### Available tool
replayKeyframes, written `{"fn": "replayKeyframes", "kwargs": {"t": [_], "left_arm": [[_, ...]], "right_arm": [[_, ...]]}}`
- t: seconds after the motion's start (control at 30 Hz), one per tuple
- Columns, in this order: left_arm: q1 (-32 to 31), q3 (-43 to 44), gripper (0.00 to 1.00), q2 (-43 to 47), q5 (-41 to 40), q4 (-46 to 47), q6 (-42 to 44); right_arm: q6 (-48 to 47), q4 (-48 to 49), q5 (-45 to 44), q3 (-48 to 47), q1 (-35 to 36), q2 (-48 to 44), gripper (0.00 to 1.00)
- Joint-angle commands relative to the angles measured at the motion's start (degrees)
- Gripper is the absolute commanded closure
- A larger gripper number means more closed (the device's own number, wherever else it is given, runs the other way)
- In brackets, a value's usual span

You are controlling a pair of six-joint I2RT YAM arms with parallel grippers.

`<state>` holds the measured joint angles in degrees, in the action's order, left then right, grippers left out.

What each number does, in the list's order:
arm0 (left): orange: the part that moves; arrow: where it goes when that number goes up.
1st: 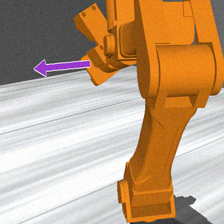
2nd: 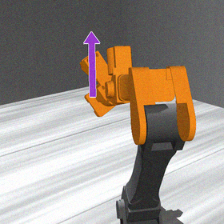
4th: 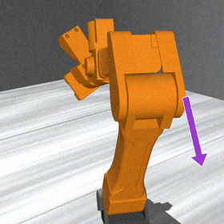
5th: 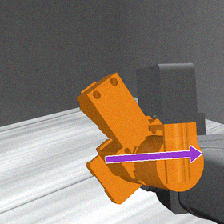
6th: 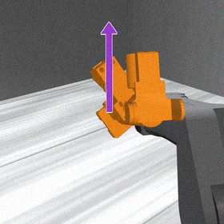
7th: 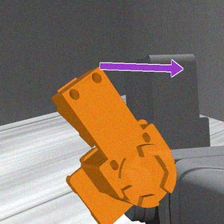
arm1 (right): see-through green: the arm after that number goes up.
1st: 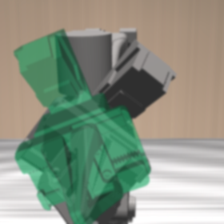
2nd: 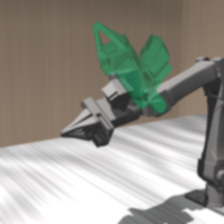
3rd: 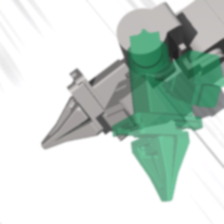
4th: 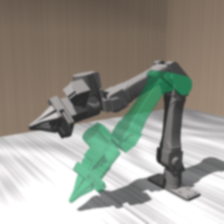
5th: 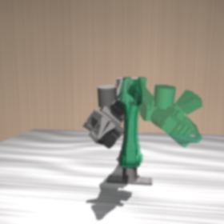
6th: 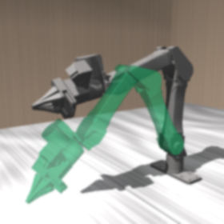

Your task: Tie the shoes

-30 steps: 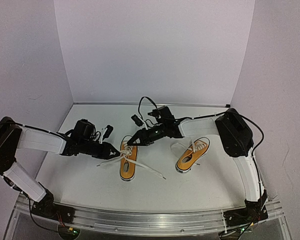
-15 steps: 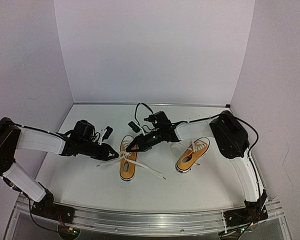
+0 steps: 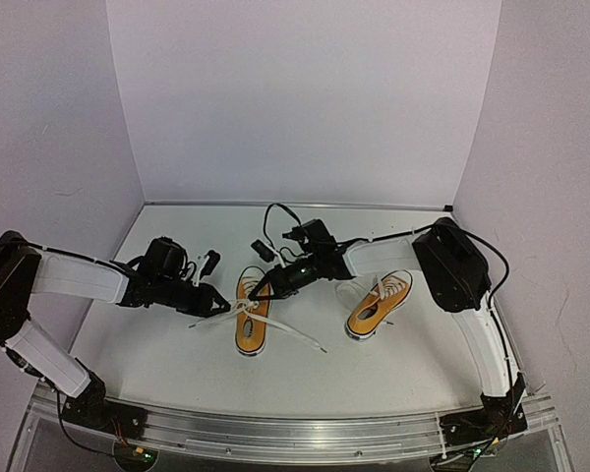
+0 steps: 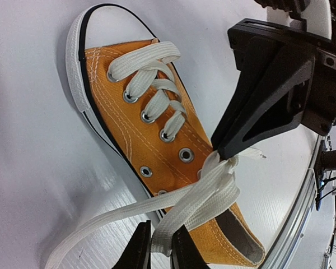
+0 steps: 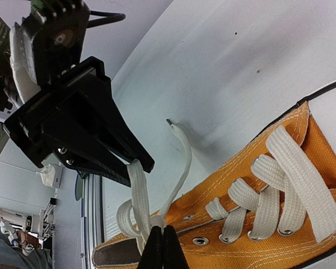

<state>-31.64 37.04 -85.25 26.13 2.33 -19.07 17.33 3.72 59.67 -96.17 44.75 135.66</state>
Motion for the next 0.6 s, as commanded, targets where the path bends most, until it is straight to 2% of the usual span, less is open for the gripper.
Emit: {"fn": "replayKeyframes", "kwargs": {"t": [0.0, 0.57], "left_arm": [[0.4, 0.7, 0.92, 1.5, -2.7, -1.3, 1.2], [0.4, 2.5, 0.95, 0.8, -7.7, -5.9, 3.0]], "right_arm": [[-2.0, 0.1, -2.1, 2.2, 0.6, -5.9, 1.0], [-2.6, 0.8, -5.9, 6.7, -0.1, -10.3, 1.0]]}}
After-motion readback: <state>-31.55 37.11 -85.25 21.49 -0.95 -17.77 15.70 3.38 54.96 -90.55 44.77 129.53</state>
